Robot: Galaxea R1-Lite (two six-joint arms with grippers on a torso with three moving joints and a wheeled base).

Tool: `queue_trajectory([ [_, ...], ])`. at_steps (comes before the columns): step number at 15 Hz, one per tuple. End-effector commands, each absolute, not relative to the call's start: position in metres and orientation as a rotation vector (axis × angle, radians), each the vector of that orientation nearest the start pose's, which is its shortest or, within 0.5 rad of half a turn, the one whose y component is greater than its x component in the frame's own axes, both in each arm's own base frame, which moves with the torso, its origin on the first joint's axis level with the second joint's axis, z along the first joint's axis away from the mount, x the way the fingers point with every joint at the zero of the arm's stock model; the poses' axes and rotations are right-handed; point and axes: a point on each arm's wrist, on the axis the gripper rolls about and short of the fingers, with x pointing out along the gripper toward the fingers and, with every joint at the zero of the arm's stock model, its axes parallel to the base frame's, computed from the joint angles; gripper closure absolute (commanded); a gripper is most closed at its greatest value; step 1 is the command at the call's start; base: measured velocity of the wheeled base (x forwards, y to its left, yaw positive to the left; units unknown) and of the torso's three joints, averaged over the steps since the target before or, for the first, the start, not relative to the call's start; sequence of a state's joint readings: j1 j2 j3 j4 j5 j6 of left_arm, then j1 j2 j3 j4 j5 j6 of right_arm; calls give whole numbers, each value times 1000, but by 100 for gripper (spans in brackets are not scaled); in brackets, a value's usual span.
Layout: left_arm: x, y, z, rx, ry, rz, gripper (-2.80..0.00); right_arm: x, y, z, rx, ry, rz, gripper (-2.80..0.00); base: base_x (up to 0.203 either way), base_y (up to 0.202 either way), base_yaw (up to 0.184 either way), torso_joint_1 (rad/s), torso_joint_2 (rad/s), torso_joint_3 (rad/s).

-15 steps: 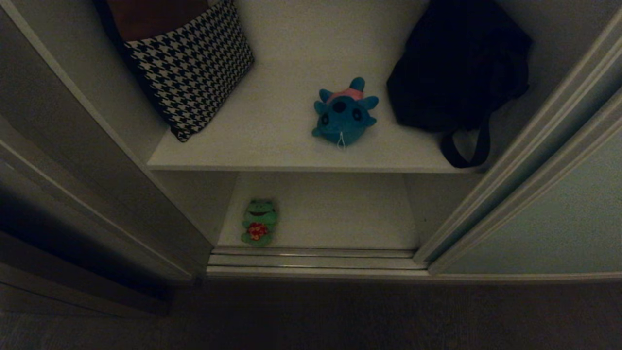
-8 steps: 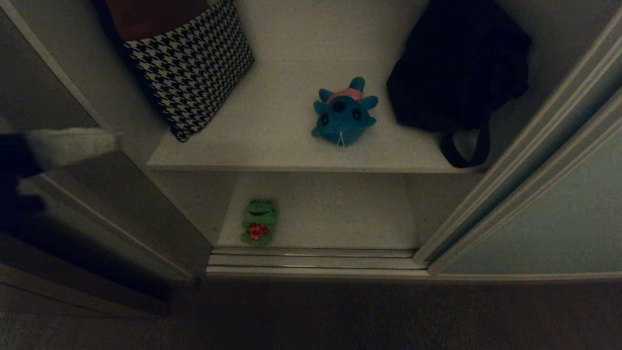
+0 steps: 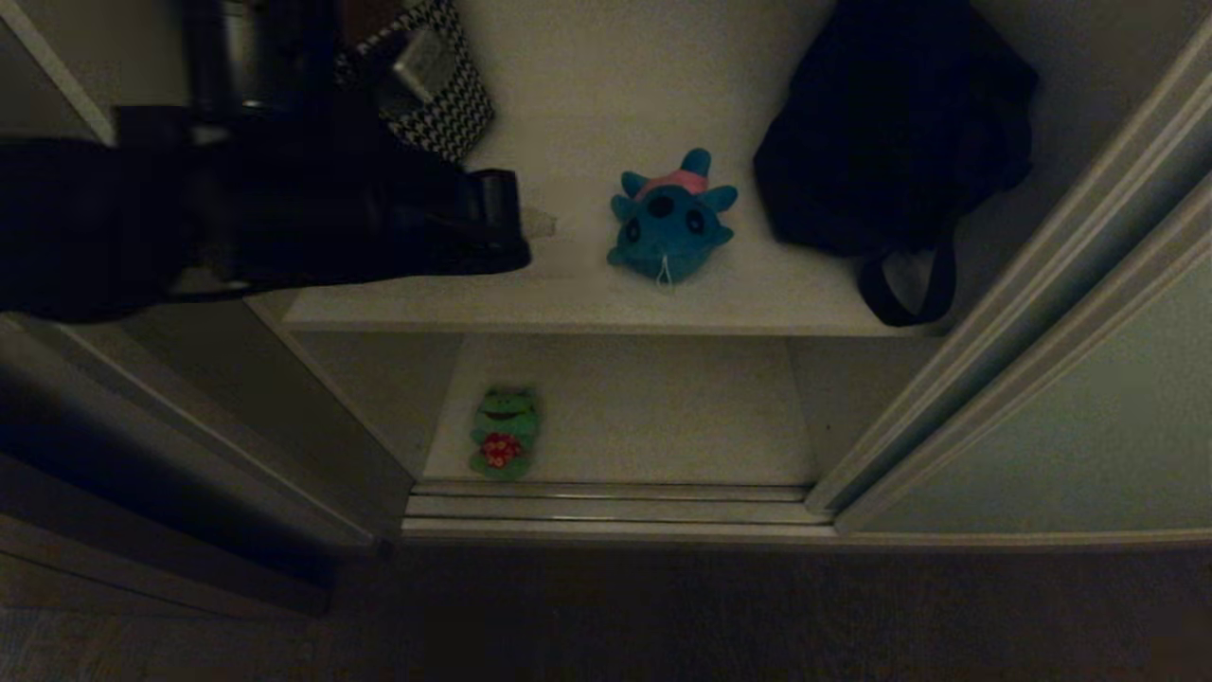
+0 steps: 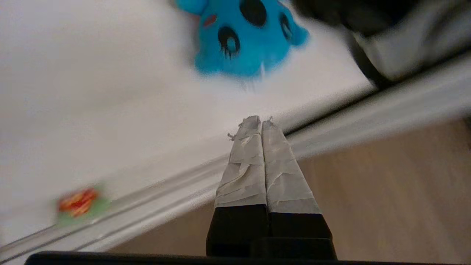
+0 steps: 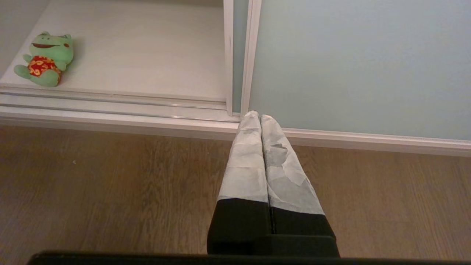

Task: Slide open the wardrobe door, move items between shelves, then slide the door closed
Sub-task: Place the blue doll on the lower shelf

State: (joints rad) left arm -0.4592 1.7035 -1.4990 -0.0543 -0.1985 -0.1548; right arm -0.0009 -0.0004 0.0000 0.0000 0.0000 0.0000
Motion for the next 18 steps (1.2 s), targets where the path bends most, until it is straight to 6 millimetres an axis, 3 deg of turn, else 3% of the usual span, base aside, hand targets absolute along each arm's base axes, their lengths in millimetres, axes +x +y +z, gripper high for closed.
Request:
queue_trajectory([
  [1,332,-187,287,-129,273,-605,0,-23,0,75,0,-2,-2,0,0,0,0,0,0,0],
  [3,348,-207,282,-163,256,-540,0,-23,0,75,0,0,0,0,0,0,0,0,0,0],
  [8,366,-225,271,-219,265,-512,0,-23,0,75,0,-2,0,0,0,0,0,0,0,0],
  [9,370,-227,273,-232,249,-498,-280,-23,0,75,0,0,-2,0,0,0,0,0,0,0],
  [12,373,-230,284,-271,206,-497,-280,-23,0,75,0,0,-2,0,0,0,0,0,0,0],
  [18,393,-243,266,-268,174,-502,-280,-23,0,75,0,-2,0,0,0,0,0,0,0,0],
])
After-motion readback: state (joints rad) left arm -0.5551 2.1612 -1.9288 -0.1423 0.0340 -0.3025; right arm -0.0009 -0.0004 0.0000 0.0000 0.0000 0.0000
